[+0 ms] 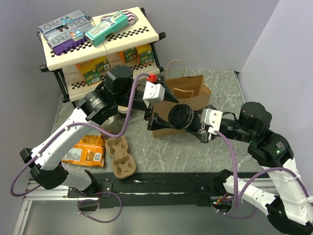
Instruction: Pack the takeout coffee
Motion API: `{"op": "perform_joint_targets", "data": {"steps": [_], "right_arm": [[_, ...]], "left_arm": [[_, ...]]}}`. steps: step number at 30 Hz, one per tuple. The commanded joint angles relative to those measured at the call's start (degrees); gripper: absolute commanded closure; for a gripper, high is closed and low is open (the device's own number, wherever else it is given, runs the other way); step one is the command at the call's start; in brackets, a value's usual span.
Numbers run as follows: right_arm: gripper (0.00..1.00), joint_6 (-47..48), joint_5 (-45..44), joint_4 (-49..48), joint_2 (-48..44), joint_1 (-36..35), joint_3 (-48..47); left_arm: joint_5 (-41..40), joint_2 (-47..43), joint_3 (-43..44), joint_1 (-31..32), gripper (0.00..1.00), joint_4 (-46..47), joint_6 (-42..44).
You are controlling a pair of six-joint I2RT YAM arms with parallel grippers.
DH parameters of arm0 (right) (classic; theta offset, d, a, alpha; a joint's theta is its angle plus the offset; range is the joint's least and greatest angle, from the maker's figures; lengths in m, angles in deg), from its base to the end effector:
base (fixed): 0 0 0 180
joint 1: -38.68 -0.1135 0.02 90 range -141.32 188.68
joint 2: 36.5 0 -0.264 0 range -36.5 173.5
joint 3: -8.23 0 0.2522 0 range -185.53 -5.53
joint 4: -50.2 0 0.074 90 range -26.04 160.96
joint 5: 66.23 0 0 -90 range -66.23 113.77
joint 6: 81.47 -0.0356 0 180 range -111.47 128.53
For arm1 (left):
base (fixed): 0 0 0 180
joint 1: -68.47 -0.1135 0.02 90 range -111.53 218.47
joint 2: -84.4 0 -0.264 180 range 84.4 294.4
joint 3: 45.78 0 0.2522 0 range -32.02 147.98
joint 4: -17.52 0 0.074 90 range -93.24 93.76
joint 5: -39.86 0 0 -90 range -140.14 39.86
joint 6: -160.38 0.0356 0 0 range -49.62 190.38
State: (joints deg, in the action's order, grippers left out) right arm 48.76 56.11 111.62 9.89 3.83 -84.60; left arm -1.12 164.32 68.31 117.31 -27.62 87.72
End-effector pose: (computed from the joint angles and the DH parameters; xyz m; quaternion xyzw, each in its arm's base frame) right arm 0.0812 0.0798 0.4605 -0.5987 0.5008 0.1932 0.5945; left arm 0.1628 -0.2270 0.4965 0.6044 0.4440 -0.4652 0.4703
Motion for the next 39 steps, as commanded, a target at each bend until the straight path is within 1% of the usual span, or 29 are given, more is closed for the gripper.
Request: {"op": "perform_joint_targets", "data": {"steps": [1, 6, 12, 15, 18, 20, 22, 24, 29, 30, 31, 32, 34, 36, 37, 39], "right_arm": [[0.33, 1.26, -0.87, -1.43, 0.63, -0.39, -0.38], [0.33, 0.73, -1.05, -2.31, 0.89, -0.39, -0.38], [0.33, 0.46, -0.96, -3.01, 1.07, -0.48, -0.30], [0.33, 0.38, -1.05, -3.01, 1.16, -0.48, -0.21], [0.33, 0.38, -1.31, -3.18, 0.98, -0.57, 0.14], [0.32, 0.29, -1.40, -3.45, 0.98, -0.48, 0.40], [0.31, 0.20, -1.40, -3.54, 1.16, -0.48, 0.49], [0.30, 0.38, -1.31, -3.54, 1.42, -0.57, 0.49], [0.22, 0.29, -1.31, -3.80, 1.95, -0.48, 0.41], [0.19, 0.55, -1.31, -3.63, 2.04, -0.57, 0.41], [0.12, 0.81, -1.57, -3.02, 2.04, -0.48, -0.03], [0.00, 1.17, -2.88, -2.40, 2.04, -0.57, -0.21], [0.00, 1.34, -5.78, -1.61, 1.60, -0.48, -0.73], [0.00, 1.52, -9.11, -1.52, 0.38, -0.22, -1.26], [0.00, 1.61, -9.05, -1.69, -0.07, 1.00, -2.05], [0.00, 2.22, -6.25, -3.18, -0.77, 3.20, -3.10]], "left_arm": [[0.21, 0.59, 2.50, 0.47, 0.01, -0.26, 1.02], [-0.76, 2.16, 4.69, 0.99, 0.02, -3.59, 3.57], [-3.13, 2.52, 4.87, 1.96, 0.08, -4.57, 5.60], [-3.66, 2.17, 4.43, 2.05, 0.12, -4.57, 6.30], [-3.93, 1.73, 3.82, 2.05, 0.21, -5.01, 7.53], [-3.93, 1.29, 3.29, 2.05, 0.23, -5.36, 8.23], [-3.84, 1.20, 3.11, 2.05, 0.29, -5.80, 8.67], [-3.75, 1.03, 2.94, 2.05, 0.29, -5.89, 8.85], [-4.98, 0.33, 1.97, 2.05, 0.31, -6.07, 10.43], [-5.24, 0.24, 1.80, 2.05, 0.34, -6.15, 10.52], [-6.03, 0.15, 1.62, 2.05, 0.36, -6.33, 10.95], [-6.56, 0.06, 1.53, 2.05, 0.38, -7.20, 11.39], [-8.40, 0.06, 1.62, 2.05, 0.45, -8.69, 13.58], [-9.63, -0.20, 1.44, 1.96, 0.49, -11.24, 15.34], [-10.07, -0.73, 0.83, 1.96, 0.50, -11.95, 16.83], [-11.74, -1.87, -0.13, 1.79, 0.63, -12.74, 17.63]]}}
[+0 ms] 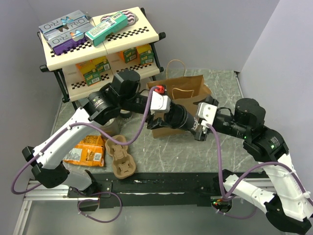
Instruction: Pack the takeout coffee
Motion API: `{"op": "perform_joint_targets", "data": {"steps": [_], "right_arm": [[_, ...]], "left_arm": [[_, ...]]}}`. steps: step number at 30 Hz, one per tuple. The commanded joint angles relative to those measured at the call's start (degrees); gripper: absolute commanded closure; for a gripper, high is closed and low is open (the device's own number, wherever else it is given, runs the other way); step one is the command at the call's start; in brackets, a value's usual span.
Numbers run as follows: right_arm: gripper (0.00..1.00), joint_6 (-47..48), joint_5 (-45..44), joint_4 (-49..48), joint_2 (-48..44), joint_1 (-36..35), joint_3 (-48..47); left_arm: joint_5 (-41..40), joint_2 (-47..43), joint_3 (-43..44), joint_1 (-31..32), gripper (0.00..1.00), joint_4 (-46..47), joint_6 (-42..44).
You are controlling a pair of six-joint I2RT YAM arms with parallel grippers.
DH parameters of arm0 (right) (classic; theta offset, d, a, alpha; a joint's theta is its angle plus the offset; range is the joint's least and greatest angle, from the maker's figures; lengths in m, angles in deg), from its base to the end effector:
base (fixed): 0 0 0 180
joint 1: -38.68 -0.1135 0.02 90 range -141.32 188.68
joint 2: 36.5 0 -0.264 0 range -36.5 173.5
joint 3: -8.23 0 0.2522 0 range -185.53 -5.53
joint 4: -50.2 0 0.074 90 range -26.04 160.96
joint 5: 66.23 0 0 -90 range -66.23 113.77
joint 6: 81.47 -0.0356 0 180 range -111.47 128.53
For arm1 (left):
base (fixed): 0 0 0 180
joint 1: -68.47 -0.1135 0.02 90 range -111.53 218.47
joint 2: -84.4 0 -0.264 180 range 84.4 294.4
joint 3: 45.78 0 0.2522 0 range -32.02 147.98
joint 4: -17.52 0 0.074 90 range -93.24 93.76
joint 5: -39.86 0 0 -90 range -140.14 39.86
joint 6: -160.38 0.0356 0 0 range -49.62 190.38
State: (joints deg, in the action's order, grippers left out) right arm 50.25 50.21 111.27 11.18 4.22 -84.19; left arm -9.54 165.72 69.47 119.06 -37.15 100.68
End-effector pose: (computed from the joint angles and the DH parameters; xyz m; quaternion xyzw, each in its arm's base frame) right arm 0.0924 0.0827 0.4565 -0.5886 0.5286 0.1457 0.5940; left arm 0.1623 -0.2341 0.4795 0.6507 0.4594 -0.3749 0.4744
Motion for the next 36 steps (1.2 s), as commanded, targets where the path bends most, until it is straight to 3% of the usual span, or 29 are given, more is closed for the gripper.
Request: {"op": "perform_joint_targets", "data": {"steps": [1, 2, 3, 5, 11, 15, 21, 32, 36], "right_arm": [[0.00, 0.65, 0.45, -3.71, -1.72, 3.86, -4.92], [0.00, 0.56, 0.89, -5.54, -0.93, 6.39, -5.80], [0.00, -0.13, 2.29, -6.52, 1.43, 7.99, -6.85], [0.00, -2.58, 5.36, -10.02, 6.51, 14.72, -10.11], [0.10, -8.85, 18.03, -11.63, 26.53, 28.81, -26.70], [0.15, -1.21, 22.42, -2.34, 37.99, 31.55, -39.70], [0.16, 9.08, 30.86, 9.80, 48.20, 32.87, -49.73], [0.23, 22.97, 28.50, 24.21, 56.20, 31.65, -51.42], [0.25, 23.68, 26.83, 23.19, 58.31, 31.12, -52.04]], "left_arm": [[-3.77, -3.62, -2.17, -0.05, 0.70, -3.48, 5.72], [-4.47, -3.88, -2.61, -0.14, 0.77, -3.83, 6.25], [-4.91, -4.58, -3.22, -0.14, 0.90, -4.18, 6.52], [-5.35, -5.29, -3.67, -0.31, 0.99, -4.18, 6.52], [-5.09, -6.87, -1.13, -1.19, 0.99, -6.03, 6.70], [-5.35, -8.45, 1.86, -2.16, 0.99, -6.91, 5.73], [-7.46, -10.47, 5.99, -6.80, 0.99, -9.72, 3.88], [-12.21, -14.43, 5.56, -17.44, 0.99, -7.53, 1.78], [-14.67, -14.17, 5.29, -19.03, 0.99, -5.68, 0.63]]}}
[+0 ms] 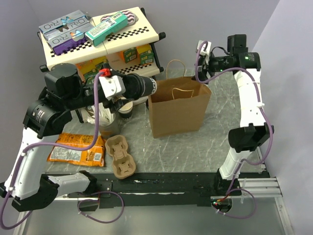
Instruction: Pack the takeout coffee
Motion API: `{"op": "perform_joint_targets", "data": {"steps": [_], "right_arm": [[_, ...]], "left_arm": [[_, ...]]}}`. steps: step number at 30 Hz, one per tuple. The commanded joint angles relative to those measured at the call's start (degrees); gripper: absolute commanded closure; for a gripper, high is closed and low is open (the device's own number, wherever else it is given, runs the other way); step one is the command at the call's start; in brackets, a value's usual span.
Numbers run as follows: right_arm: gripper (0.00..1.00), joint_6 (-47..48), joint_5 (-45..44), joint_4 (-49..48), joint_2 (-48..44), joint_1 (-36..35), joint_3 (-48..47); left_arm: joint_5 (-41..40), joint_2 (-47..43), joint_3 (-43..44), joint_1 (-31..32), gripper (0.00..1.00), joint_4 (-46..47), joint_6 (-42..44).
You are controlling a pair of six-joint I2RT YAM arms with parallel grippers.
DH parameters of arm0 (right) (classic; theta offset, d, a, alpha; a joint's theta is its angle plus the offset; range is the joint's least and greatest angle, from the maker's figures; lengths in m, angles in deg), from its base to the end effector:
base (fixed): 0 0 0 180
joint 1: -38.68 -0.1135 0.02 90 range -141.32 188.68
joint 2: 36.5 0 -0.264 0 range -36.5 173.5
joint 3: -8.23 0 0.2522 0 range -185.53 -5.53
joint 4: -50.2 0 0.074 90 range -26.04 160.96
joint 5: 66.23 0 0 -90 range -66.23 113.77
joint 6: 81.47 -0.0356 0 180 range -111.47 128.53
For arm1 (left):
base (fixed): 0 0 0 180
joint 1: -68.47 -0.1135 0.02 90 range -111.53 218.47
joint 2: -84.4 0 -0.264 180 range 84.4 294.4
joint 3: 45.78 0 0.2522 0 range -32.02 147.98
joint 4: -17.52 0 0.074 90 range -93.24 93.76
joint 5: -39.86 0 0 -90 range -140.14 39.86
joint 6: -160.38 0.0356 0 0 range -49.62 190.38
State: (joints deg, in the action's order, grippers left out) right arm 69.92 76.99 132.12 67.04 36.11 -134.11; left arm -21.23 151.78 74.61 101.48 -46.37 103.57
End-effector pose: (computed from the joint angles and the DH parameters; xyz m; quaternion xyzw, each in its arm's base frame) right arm 0.3463 0.0441 0.4630 -0.5856 0.6014 0.1833 0.5116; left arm 0.1361 -0.1089 0.5388 0.5409 0.5386 -0.1915 0.6170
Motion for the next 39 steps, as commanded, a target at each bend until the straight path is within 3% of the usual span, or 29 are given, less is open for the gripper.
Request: {"op": "perform_joint_targets", "data": {"steps": [1, 7, 15, 23, 25, 27, 29, 35, 39], "right_arm": [[0.25, 3.57, -0.04, 1.63, 2.62, -0.77, -2.03], [0.27, 5.06, -1.62, -1.45, 3.06, -1.65, 0.60], [0.41, 11.20, -3.20, 6.98, 7.02, -2.88, -2.56], [0.66, 14.38, -6.98, 11.11, 4.30, -3.67, -0.98], [0.81, 14.46, -8.20, 11.90, 2.72, -3.85, -0.11], [0.88, 14.29, -8.82, 12.52, 0.53, -4.29, 1.30], [1.00, 13.15, -9.35, 12.52, -1.23, -4.99, 3.85], [1.00, -0.09, -13.57, 4.19, -15.00, -8.15, 14.65], [1.00, -7.94, -20.15, -11.25, -28.55, -12.70, 32.88]], "left_arm": [[-3.15, -0.05, 0.33, -1.72, 0.99, 3.89, -2.51], [-2.54, 1.44, 1.65, -2.87, 0.99, 5.30, -4.01], [0.10, 5.22, 4.46, -3.13, 0.99, 5.74, -4.01], [5.80, 10.67, 7.36, -3.13, 0.99, 7.06, -3.75], [7.47, 11.63, 7.10, -3.13, 0.99, 7.59, -3.39], [9.41, 12.34, 7.01, -3.13, 0.99, 8.20, -3.57], [11.25, 13.74, 8.06, -2.87, 0.99, 7.86, -3.39], [10.12, 15.86, 10.44, 0.47, 0.99, 5.92, -1.37], [10.55, 14.37, 7.98, 3.01, 0.99, 6.89, -0.85]]}}
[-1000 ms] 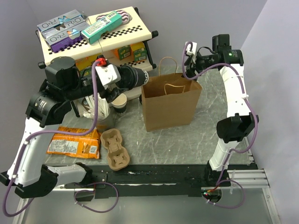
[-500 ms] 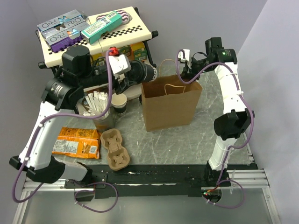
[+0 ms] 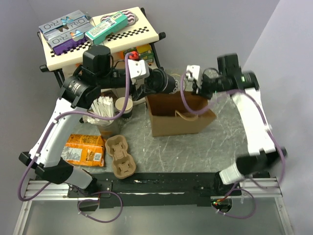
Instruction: Pack the takeout coffee
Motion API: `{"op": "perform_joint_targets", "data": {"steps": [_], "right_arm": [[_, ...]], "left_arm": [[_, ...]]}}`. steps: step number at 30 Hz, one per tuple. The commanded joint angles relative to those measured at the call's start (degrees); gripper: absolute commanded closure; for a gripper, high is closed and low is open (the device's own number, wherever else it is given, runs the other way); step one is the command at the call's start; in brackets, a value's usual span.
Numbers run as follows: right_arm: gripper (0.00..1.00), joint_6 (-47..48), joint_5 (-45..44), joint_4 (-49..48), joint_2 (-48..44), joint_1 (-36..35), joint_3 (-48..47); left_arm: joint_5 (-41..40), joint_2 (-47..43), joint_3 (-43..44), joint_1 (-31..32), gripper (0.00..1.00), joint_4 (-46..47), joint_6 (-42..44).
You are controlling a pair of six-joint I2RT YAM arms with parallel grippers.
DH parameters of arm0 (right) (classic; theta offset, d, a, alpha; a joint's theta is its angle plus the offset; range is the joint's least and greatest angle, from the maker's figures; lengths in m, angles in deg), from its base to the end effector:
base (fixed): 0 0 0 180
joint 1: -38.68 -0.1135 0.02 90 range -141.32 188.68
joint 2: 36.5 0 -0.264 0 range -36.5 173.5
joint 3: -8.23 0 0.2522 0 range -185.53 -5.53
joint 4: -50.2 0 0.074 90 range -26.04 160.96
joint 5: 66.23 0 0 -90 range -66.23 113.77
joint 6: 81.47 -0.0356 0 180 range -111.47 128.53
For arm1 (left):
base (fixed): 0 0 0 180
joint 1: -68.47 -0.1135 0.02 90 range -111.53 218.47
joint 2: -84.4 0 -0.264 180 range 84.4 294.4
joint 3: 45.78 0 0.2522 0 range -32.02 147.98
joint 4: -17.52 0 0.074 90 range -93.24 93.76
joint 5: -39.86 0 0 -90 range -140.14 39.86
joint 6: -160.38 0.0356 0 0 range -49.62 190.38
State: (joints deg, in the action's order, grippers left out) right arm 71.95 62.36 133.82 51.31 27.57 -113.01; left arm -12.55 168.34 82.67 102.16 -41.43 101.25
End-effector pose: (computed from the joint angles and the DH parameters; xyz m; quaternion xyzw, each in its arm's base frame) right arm 0.2760 0.0768 0.4380 -0.6269 0.6381 0.1372 0.4254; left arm 0.2134 -0.1684 0.5273 0.5665 0.5272 -0.2688 0.5735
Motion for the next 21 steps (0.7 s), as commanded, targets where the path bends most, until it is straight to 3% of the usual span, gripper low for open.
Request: {"op": "perform_joint_targets", "data": {"steps": [1, 3, 6, 11, 15, 21], "right_arm": [[1.00, -10.68, -7.28, -15.78, -15.62, -5.57, 15.34], [1.00, -13.75, -13.70, -20.28, -23.10, -10.56, 24.46], [1.00, -17.09, -18.71, -22.84, -27.86, -15.15, 29.94], [1.00, -27.90, -23.99, -18.81, -26.03, -15.69, 26.89], [1.00, -32.91, -24.35, -19.41, -27.86, -15.61, 26.44], [1.00, -34.25, -24.88, -18.72, -28.48, -15.52, 24.78]], "left_arm": [[2.14, -2.38, -0.26, 2.86, 0.99, 0.64, 1.73], [2.76, -3.25, -1.40, 4.62, 0.99, -0.60, 2.43], [3.02, -6.41, -6.22, 6.64, 0.99, 0.36, 1.04], [1.71, -16.58, -18.77, 7.88, 0.99, 7.38, -3.53], [0.12, -24.87, -25.65, 9.71, 0.99, 12.84, -1.80], [-1.98, -21.20, -22.76, 15.61, 0.99, 0.20, 5.25]]}}
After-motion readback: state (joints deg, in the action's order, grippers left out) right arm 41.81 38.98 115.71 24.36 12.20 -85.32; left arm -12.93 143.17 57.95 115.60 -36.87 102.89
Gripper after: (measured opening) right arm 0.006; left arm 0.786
